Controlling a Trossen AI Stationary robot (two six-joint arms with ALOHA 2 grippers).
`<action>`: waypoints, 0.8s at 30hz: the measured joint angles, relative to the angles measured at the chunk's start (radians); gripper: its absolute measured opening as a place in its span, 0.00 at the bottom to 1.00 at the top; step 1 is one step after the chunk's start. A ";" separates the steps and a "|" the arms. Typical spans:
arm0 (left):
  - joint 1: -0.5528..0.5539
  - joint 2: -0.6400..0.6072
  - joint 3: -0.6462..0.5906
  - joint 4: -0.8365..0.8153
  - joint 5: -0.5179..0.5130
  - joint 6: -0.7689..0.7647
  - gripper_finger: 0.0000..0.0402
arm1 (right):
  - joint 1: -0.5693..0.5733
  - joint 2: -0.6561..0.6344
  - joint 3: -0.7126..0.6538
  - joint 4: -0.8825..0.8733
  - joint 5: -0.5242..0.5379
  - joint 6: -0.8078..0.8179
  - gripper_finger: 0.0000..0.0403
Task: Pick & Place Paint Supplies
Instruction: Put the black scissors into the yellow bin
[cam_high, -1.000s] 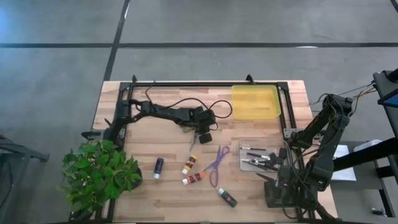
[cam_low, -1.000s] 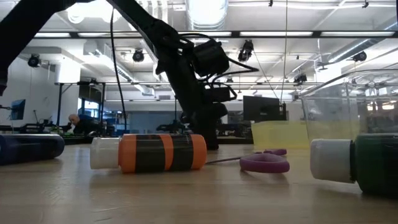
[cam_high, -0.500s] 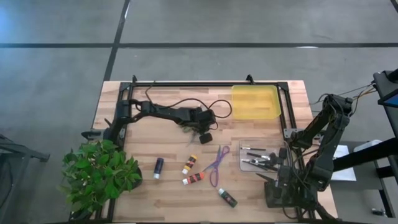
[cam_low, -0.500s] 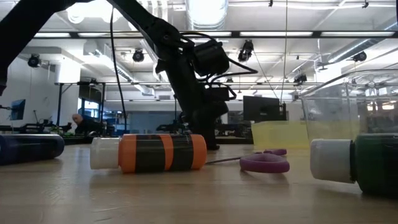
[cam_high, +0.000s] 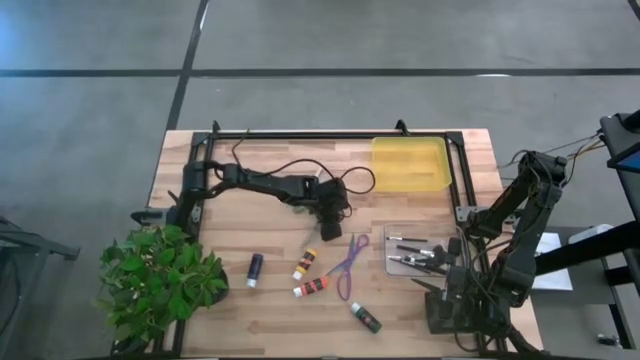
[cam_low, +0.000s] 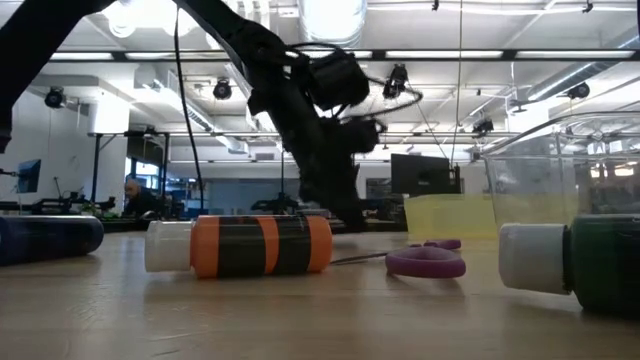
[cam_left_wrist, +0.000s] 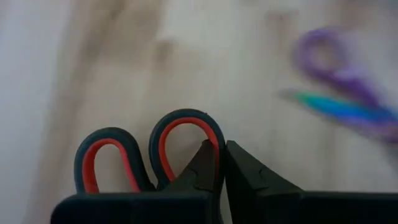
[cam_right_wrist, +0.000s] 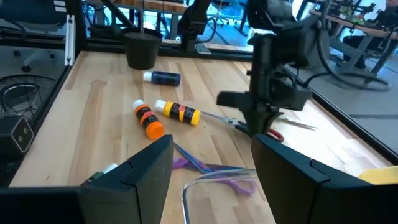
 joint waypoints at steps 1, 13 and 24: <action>-0.003 -0.003 0.000 0.016 0.009 0.006 0.03 | 0.000 0.000 0.000 0.000 0.001 0.000 0.54; -0.032 -0.029 0.003 0.185 0.123 0.035 0.01 | 0.000 0.000 -0.016 0.004 0.013 0.008 0.54; -0.040 -0.079 0.006 0.110 0.105 0.043 0.00 | 0.000 0.000 -0.041 0.026 0.056 0.017 0.54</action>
